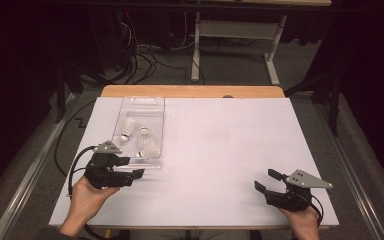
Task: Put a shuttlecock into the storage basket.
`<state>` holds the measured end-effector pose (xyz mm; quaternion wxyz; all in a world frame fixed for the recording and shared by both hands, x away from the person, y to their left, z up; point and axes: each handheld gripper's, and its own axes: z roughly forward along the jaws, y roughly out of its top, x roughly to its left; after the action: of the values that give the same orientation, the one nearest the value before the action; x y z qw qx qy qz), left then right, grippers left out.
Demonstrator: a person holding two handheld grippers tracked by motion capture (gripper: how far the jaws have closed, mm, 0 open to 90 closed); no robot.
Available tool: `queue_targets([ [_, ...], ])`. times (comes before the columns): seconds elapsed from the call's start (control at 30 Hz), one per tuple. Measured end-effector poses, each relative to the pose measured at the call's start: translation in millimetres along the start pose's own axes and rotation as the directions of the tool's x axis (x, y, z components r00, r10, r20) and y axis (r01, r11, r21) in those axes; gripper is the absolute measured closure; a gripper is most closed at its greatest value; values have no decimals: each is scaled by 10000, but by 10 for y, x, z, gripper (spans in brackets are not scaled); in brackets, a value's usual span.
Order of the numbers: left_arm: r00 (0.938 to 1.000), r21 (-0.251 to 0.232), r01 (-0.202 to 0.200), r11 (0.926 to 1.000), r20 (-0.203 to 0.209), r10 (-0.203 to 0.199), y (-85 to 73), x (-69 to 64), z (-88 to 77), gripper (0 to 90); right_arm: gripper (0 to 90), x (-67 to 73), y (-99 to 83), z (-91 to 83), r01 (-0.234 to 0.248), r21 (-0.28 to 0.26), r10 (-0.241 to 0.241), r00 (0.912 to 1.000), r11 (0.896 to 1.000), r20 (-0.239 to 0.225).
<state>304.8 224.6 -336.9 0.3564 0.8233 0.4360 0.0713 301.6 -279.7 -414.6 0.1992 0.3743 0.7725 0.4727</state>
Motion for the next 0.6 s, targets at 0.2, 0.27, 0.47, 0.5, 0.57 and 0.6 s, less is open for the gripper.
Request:
queue_targets([
  [0.2,10000,-119,-11,9999,81,12,-40,-21,8,334,320,1,1,1,3,2,-3,10000,10000,-2],
  [0.27,9999,-128,-45,9999,115,46,-51,-25,11,334,320,2,1,1,1,1,-1,10000,10000,-6],
  [0.47,9998,-183,-31,9998,203,35,-93,-41,35,334,320,2,0,1,2,6,-2,10000,10000,-6],
  [0.5,9998,-228,-7,9997,215,12,-101,-44,38,334,320,2,0,1,3,8,-3,10000,10000,-8],
  [0.57,9997,-254,-43,9997,218,49,-111,-45,37,335,320,3,0,1,6,7,-6,10000,10000,-16],
  [0.6,9998,-272,-40,9996,218,46,-117,-47,37,336,320,4,0,1,5,9,-5,10000,10000,-18],
])
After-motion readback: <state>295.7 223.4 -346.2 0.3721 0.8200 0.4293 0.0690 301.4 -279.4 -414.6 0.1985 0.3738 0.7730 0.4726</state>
